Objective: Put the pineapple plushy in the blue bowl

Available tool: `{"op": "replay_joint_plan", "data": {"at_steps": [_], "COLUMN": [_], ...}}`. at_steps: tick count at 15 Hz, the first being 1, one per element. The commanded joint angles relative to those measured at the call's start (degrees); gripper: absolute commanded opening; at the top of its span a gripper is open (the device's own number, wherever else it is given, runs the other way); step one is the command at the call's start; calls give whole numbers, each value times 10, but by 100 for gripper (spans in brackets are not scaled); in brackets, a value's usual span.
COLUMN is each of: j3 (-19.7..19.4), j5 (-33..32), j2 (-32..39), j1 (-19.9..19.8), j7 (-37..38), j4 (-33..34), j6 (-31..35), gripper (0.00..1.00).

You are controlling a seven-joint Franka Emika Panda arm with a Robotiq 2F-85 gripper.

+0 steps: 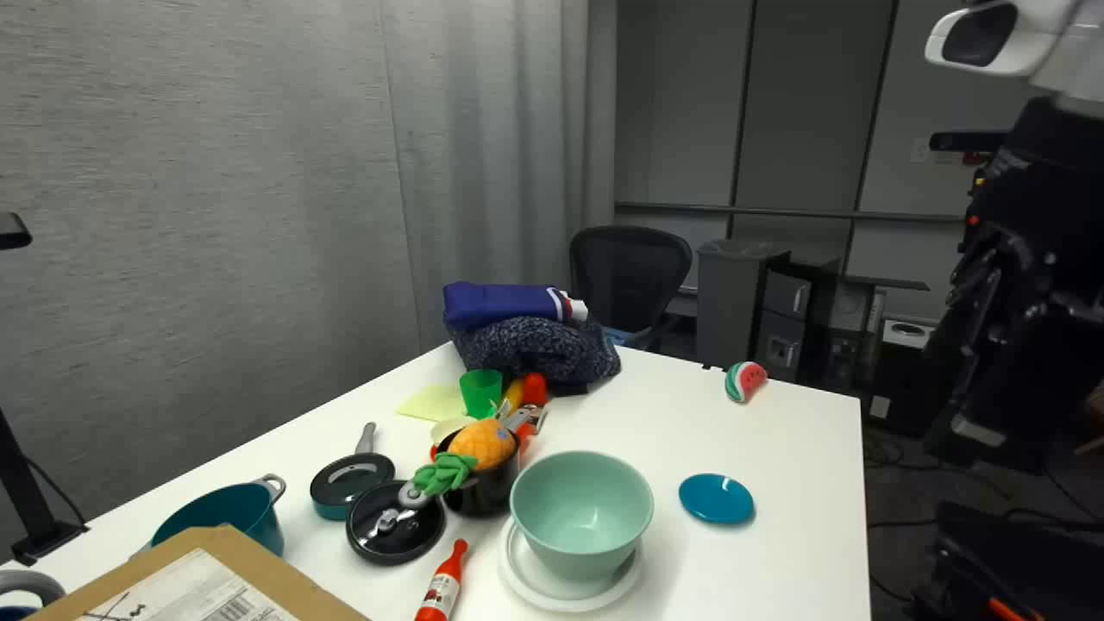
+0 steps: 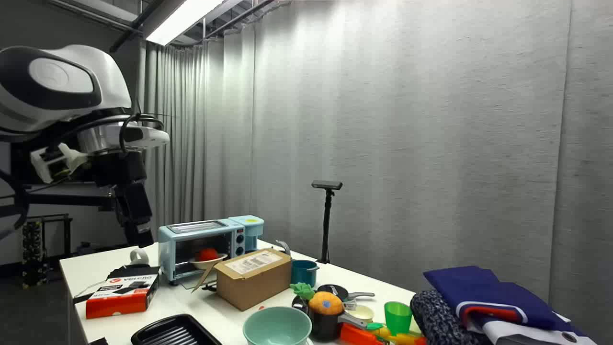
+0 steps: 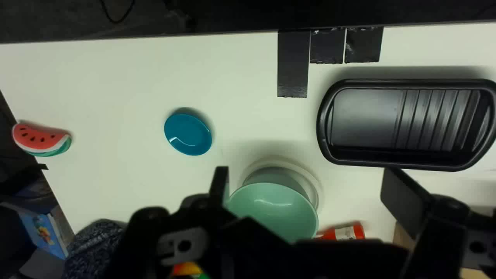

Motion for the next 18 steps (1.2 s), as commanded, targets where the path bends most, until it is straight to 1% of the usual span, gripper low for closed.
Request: {"op": "replay_joint_plan", "data": {"at_steps": [1, 16, 18], "j3": [-6, -6, -4], "j5": [-6, -6, -10], "j2": [3, 3, 12], "j1": [6, 6, -9], "j7": [4, 4, 23], "j4": [1, 1, 0], "j6": [-1, -1, 16], "gripper": [100, 100, 100]}}
